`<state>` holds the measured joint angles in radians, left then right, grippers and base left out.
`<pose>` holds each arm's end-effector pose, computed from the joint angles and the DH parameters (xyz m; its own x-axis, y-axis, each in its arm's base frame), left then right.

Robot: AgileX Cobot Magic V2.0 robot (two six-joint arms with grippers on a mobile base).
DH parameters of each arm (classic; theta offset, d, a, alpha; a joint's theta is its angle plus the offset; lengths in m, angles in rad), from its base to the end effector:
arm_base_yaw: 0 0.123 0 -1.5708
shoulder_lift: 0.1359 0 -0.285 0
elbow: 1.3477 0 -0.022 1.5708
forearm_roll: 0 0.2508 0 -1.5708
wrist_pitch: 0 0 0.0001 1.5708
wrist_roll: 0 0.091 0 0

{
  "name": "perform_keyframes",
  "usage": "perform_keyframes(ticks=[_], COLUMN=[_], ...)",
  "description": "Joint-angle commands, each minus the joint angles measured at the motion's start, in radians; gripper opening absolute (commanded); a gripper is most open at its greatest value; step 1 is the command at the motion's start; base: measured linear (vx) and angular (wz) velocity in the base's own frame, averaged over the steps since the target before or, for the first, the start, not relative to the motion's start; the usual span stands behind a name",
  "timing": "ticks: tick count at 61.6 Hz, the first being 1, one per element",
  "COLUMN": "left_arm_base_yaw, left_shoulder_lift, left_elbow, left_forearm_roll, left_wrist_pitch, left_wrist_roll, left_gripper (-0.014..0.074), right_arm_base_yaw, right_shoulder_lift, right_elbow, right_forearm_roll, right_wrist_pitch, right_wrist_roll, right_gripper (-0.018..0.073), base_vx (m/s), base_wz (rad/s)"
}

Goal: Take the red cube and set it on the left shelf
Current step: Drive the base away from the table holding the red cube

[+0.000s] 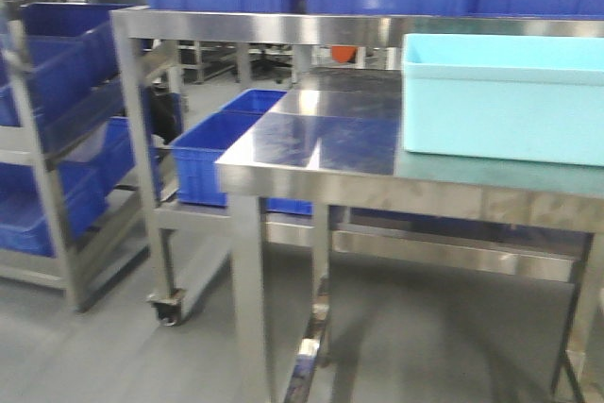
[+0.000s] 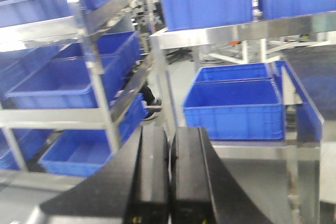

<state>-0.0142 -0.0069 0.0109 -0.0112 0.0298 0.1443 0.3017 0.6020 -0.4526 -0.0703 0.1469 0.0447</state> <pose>0.0563 -0.0008 0.2072 0.0548 0.1319 -0.9897 0.0073 0.9912 0.1325 0.1242 0.0377 0.3021 -0.1907 -0.0854 -0.9779 -0.2923 0.9559 -0.0264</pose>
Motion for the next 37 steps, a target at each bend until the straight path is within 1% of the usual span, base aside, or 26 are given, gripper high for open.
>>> perform_keyframes(ticks=[1, 19, 37], left_arm_base_yaw=[-0.007, -0.007, -0.007], left_shoulder_lift=[0.000, 0.000, 0.000], left_elbow=[0.022, 0.022, 0.022], left_forearm_roll=[-0.005, -0.005, -0.005], left_wrist_pitch=[-0.090, -0.090, -0.090], left_wrist_roll=[0.001, 0.001, 0.001], left_gripper=[0.0106, 0.0106, 0.0106], right_arm_base_yaw=[-0.005, -0.005, -0.005], right_shoulder_lift=[-0.005, -0.005, -0.005], right_elbow=[-0.026, -0.026, -0.026], right_forearm_roll=[-0.010, -0.010, -0.010], right_wrist_pitch=[-0.080, -0.080, -0.080], right_wrist_roll=[-0.012, -0.012, -0.012], right_gripper=[0.0057, 0.0057, 0.0057], base_vx=[-0.22, -0.21, -0.18], base_wz=[0.20, 0.30, 0.39])
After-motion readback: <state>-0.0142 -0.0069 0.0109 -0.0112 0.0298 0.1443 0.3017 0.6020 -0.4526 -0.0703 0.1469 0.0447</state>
